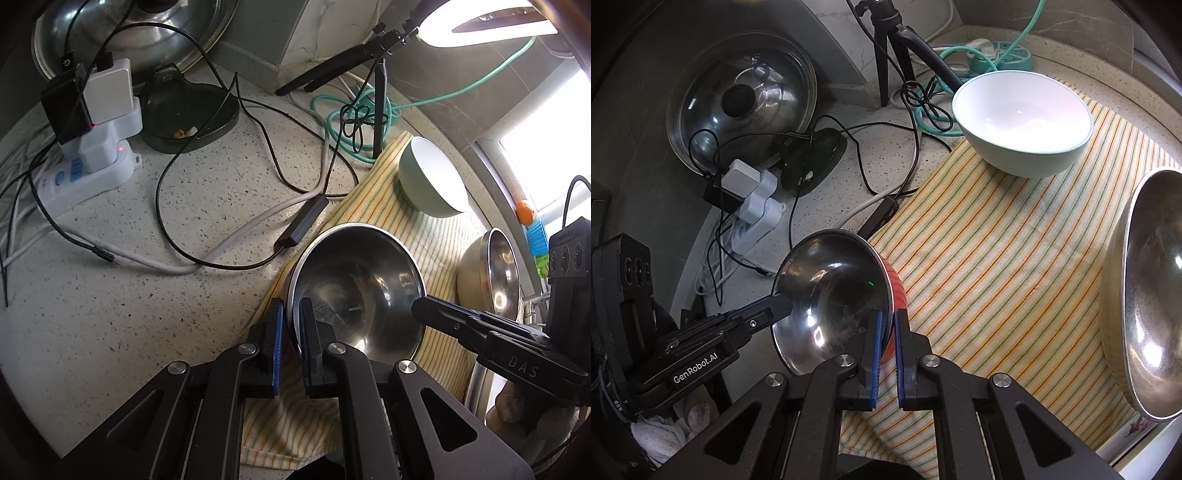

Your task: Organize plates and bowls

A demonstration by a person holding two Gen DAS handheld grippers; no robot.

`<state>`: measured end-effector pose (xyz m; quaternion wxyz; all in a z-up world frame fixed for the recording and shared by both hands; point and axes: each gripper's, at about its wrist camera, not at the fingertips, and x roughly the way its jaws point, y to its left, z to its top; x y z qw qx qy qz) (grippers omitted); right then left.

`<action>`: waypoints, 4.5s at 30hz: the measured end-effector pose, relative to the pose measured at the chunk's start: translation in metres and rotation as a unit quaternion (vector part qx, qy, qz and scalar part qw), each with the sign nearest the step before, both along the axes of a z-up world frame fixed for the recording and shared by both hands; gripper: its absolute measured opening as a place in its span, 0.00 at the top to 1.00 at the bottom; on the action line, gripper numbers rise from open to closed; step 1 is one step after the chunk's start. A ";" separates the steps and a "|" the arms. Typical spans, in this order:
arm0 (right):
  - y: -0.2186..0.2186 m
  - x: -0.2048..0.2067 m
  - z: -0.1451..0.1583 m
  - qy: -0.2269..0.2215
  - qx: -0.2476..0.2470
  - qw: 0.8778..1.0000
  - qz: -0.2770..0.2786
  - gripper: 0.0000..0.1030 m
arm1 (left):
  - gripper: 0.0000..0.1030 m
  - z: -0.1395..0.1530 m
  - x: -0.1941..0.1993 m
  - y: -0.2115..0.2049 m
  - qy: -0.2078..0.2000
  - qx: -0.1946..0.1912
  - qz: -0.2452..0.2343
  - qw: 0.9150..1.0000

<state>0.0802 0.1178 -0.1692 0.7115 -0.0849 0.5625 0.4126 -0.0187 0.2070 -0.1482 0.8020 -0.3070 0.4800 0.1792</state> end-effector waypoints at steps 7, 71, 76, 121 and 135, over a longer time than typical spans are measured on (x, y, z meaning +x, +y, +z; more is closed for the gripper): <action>-0.005 0.000 0.006 0.002 0.005 1.000 -0.003 0.94 | 0.93 0.009 0.001 -0.002 -0.007 0.005 0.000 1.000; -0.205 0.084 0.069 -0.037 0.040 0.973 -0.226 0.94 | 0.93 0.057 0.168 -0.150 -0.058 0.033 -0.218 0.974; -0.206 0.091 0.061 -0.035 0.028 0.973 -0.226 0.94 | 0.93 0.050 0.174 -0.155 -0.046 0.036 -0.223 0.973; -0.190 0.109 0.032 -0.033 -0.024 0.976 -0.214 0.91 | 0.93 0.021 0.190 -0.166 -0.003 0.065 -0.237 0.969; -0.189 0.109 0.036 -0.045 -0.029 0.975 -0.215 0.91 | 0.93 0.022 0.189 -0.165 -0.006 0.070 -0.237 0.969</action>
